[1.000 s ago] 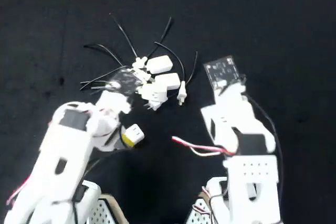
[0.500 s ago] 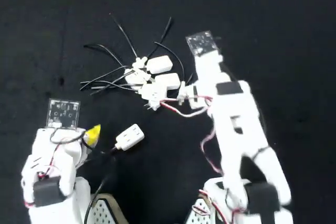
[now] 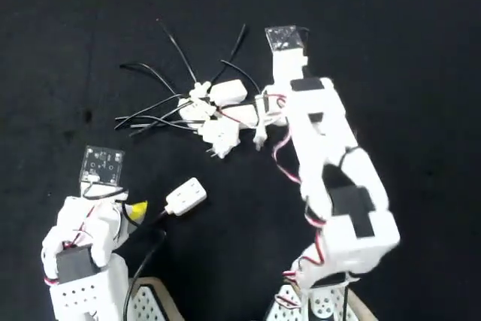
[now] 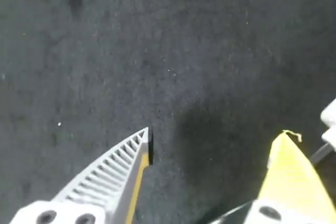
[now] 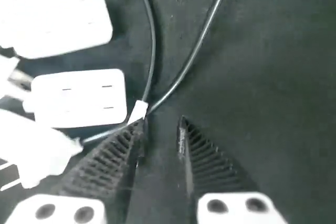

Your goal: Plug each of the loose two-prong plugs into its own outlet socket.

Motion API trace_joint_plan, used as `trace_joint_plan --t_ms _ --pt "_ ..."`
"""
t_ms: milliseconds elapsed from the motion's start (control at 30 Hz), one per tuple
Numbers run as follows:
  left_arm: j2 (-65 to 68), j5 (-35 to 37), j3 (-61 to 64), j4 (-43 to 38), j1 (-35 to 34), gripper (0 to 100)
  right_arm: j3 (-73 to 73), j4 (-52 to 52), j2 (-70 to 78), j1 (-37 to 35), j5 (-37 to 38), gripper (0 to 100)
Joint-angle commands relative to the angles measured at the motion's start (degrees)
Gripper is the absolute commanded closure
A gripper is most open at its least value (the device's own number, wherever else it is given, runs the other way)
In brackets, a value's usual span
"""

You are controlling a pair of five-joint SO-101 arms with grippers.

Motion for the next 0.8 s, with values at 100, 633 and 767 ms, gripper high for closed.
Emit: trace_joint_plan --t_ms 100,633,767 --pt "-0.18 -3.52 0.40 -0.18 0.48 65 -14.81 11.25 7.78 -5.36 -0.44 89.4" --pt "-0.18 -3.60 0.66 -0.18 0.48 65 -35.38 30.86 19.82 -4.66 4.92 89.4" --pt "-0.18 -3.60 0.75 0.00 2.86 65 -37.05 33.41 19.82 -4.48 5.80 89.4"
